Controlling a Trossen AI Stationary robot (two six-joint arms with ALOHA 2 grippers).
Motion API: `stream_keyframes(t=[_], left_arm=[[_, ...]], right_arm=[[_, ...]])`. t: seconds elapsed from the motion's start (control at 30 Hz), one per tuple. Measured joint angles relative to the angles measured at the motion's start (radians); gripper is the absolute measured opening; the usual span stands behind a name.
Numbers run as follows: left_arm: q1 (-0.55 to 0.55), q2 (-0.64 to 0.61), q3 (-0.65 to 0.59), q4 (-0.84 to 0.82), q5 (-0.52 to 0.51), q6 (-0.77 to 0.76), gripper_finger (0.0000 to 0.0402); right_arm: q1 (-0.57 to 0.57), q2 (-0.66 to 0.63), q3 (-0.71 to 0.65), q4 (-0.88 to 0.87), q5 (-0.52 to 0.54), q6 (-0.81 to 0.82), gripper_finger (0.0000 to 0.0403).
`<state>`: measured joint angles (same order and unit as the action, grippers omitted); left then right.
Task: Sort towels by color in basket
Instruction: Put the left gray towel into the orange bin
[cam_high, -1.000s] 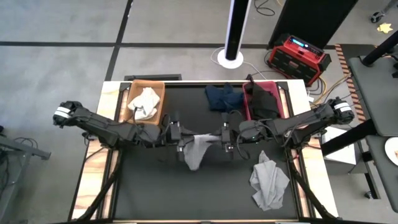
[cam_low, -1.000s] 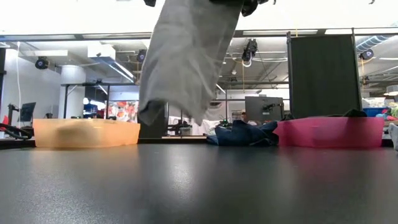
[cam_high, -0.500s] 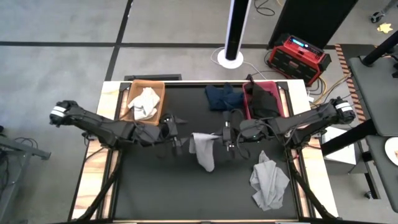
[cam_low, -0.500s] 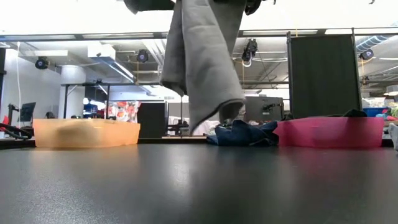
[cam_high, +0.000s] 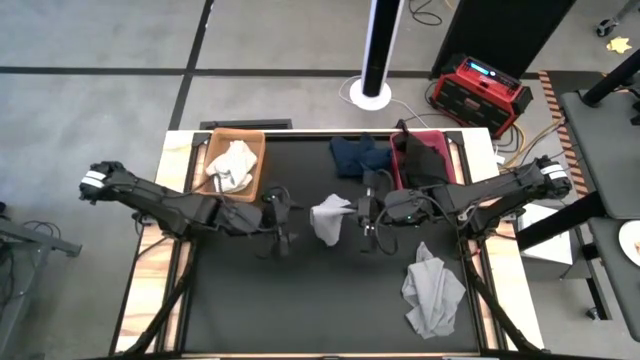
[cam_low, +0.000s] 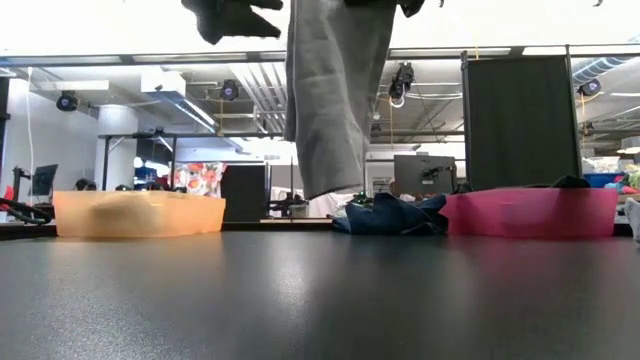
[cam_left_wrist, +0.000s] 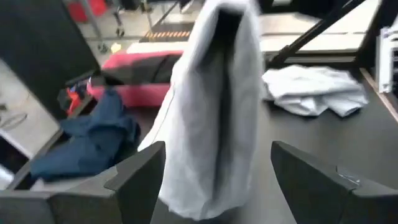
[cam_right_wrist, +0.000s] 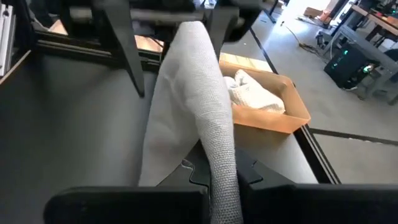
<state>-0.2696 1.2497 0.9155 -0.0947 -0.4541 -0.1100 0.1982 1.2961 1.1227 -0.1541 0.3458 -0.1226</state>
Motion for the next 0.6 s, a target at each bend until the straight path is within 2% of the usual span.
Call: stream_keyframes(t=[0.17, 0.23, 0.4, 0.6], left_arm=[[0.002, 0.047, -0.001, 0.002, -0.139, -0.074, 0.0277], [0.002, 0.060, -0.001, 0.013, -0.133, -0.085, 0.0277], [-0.004, 0.079, -0.001, 0.051, -0.041, -0.084, 0.0277], [-0.007, 0.086, -0.001, 0.064, -0.030, -0.087, 0.0277]], right_arm=[[0.000, 0.000, 0.002, 0.001, -0.002, 0.009, 0.0009], [0.000, 0.000, 0.001, 0.000, -0.003, 0.009, 0.0009], [0.000, 0.000, 0.001, 0.000, -0.004, 0.011, 0.0009], [0.000, 0.001, 0.000, -0.012, -0.004, 0.012, 0.0009]])
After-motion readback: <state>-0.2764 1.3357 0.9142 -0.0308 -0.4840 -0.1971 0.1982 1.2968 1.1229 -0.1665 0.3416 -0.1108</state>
